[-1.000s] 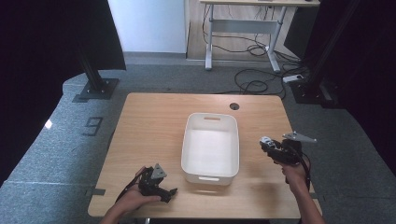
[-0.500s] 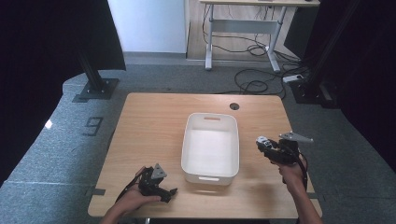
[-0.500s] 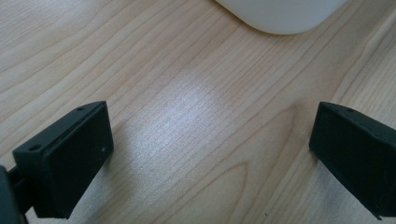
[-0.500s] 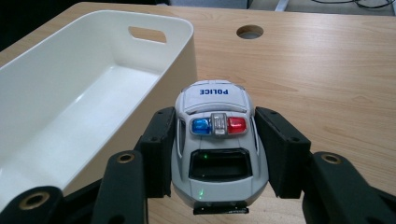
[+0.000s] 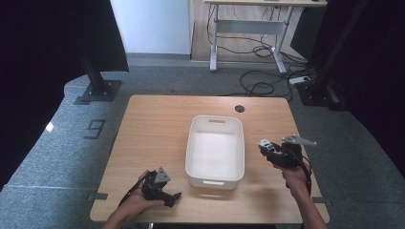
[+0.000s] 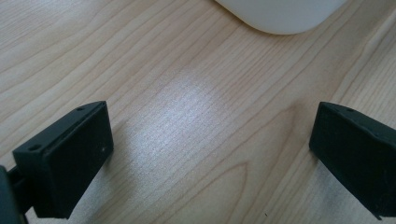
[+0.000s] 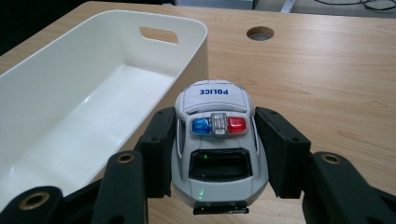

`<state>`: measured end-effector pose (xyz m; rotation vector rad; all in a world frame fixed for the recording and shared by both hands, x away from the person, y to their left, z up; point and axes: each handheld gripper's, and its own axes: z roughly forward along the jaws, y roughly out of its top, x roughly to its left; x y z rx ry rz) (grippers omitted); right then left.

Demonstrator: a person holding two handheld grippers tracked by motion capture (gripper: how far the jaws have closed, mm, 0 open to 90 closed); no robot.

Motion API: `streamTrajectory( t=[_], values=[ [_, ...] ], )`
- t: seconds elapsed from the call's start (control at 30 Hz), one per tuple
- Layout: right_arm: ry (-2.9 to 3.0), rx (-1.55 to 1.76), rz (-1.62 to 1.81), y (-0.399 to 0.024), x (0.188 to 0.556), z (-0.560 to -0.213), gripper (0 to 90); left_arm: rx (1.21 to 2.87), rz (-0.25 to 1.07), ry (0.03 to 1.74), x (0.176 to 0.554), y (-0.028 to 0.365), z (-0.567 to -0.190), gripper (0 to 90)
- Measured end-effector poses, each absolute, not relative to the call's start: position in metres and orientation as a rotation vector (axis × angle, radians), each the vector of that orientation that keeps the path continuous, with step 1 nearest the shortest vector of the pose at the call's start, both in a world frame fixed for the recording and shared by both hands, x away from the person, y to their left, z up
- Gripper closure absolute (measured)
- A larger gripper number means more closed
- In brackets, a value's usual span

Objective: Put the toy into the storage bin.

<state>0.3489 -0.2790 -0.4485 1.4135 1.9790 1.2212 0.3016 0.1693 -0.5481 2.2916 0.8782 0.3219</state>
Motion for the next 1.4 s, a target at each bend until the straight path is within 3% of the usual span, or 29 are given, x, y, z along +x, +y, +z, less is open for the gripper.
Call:
streamTrajectory(
  t=[1.4],
  values=[
    [2.017,1.359,1.246,-0.251,0.349,-0.446,50.1,2.291,0.323,0.876,0.302,0.169,-0.548,0.0]
  ],
)
